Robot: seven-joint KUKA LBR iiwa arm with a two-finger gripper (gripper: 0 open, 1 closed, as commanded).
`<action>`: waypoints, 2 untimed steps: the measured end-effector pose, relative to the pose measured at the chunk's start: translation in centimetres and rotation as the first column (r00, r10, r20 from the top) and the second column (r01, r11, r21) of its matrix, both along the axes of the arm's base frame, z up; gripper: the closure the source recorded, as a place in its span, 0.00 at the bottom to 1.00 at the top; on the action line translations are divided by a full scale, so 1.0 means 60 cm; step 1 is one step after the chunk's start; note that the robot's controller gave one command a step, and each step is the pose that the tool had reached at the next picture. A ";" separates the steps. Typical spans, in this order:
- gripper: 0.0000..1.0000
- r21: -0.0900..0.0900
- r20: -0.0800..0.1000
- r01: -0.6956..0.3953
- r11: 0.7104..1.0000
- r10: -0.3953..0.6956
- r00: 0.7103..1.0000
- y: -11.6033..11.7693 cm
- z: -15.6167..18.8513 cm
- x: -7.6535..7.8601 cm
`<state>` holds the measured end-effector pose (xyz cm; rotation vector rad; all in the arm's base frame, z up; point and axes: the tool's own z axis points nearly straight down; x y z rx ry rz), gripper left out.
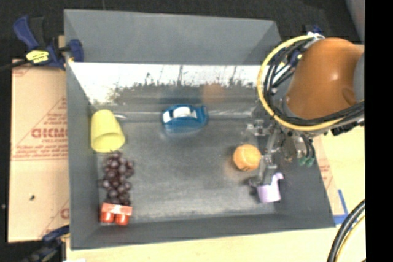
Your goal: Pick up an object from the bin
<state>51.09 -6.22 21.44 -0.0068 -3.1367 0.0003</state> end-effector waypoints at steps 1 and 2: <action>0.00 -0.001 0.009 -0.004 1.000 0.004 1.000 0.000 0.007 0.003; 0.00 0.018 0.004 -0.056 0.998 0.056 0.998 -0.066 -0.241 0.103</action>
Offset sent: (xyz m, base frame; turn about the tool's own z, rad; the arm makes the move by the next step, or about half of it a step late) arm 0.0595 -0.0470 -0.1444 -0.0673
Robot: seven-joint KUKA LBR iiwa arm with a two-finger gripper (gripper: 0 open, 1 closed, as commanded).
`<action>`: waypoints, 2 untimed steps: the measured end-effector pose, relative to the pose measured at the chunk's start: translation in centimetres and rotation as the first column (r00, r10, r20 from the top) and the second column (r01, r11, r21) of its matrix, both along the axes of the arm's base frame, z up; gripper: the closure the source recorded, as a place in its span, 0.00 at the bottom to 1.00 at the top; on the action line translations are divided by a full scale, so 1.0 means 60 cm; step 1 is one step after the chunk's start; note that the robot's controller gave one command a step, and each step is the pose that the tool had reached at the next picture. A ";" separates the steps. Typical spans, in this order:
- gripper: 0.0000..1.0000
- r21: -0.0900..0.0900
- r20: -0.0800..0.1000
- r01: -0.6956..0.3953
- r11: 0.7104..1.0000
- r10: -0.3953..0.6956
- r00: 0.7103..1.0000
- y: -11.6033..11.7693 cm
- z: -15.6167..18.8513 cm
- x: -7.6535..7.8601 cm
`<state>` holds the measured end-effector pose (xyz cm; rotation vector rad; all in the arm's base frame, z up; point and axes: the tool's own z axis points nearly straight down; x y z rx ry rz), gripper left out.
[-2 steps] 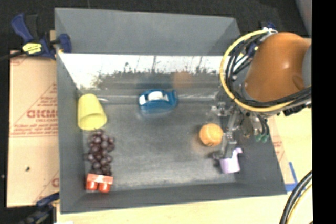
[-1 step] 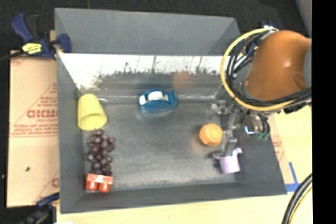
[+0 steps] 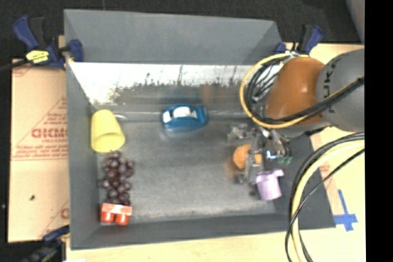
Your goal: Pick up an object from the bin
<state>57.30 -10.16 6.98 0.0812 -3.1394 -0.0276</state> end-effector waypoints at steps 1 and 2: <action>0.00 -0.019 0.021 0.073 0.997 -0.073 0.997 -0.009 0.111 0.006; 0.00 -0.009 0.003 -0.180 0.984 0.180 0.984 -0.044 0.050 0.001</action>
Offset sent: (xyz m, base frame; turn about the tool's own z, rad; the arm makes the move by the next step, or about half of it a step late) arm 0.0003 -0.0249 0.0302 -0.1835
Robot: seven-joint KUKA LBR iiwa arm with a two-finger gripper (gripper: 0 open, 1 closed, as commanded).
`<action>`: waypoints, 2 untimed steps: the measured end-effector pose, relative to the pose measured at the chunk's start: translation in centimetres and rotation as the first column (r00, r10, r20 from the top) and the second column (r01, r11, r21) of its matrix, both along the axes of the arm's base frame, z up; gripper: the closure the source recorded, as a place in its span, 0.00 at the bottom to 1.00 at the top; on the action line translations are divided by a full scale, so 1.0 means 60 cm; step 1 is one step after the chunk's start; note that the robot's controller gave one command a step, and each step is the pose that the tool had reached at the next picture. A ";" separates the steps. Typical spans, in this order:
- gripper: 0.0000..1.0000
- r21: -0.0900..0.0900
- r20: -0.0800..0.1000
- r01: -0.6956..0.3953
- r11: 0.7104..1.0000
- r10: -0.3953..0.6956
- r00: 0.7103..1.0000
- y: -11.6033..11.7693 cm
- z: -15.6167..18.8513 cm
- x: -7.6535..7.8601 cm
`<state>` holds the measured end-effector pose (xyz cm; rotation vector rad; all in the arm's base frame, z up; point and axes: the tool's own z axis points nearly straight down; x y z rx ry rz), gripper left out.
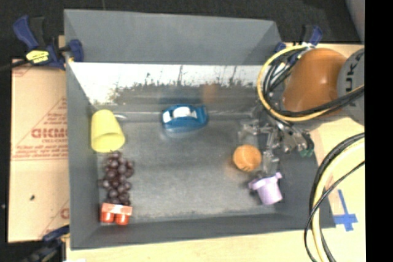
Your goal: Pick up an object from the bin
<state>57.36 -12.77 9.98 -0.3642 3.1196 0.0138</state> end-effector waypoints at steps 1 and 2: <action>0.00 -0.005 0.021 0.287 0.958 -0.286 0.958 -0.011 -0.049 0.010; 1.00 -0.002 0.003 0.051 0.999 -0.051 0.999 0.010 -0.048 -0.003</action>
Offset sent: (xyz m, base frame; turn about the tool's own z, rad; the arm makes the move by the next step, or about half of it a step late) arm -0.0026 0.0077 -0.0298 0.0495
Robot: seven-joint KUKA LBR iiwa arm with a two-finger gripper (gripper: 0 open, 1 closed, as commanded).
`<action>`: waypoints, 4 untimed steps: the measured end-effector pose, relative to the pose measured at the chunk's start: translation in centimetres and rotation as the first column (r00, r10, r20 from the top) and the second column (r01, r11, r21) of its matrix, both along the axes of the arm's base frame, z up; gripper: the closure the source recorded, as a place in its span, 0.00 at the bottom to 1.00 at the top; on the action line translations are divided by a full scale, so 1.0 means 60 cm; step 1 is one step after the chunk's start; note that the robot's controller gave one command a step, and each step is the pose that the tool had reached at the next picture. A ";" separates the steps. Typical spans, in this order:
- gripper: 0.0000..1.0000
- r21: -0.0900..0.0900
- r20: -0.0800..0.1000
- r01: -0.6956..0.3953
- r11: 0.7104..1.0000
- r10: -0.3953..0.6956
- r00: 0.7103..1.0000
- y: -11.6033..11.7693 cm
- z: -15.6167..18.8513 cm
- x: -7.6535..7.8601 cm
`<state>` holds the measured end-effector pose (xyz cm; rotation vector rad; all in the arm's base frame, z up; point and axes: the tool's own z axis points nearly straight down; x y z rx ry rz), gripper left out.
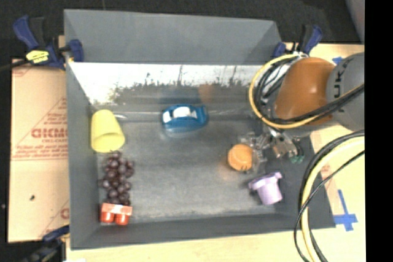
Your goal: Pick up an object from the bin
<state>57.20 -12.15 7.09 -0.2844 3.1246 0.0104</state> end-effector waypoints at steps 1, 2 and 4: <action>1.00 0.000 0.000 0.000 1.000 0.000 1.000 0.000 0.000 0.000; 1.00 0.002 -0.008 0.000 1.000 0.001 1.000 0.001 0.036 -0.004; 1.00 -0.001 0.002 0.002 1.000 -0.002 1.000 -0.001 0.135 0.000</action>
Offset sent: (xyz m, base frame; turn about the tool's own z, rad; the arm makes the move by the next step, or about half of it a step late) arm 0.0000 0.0001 0.0653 0.0000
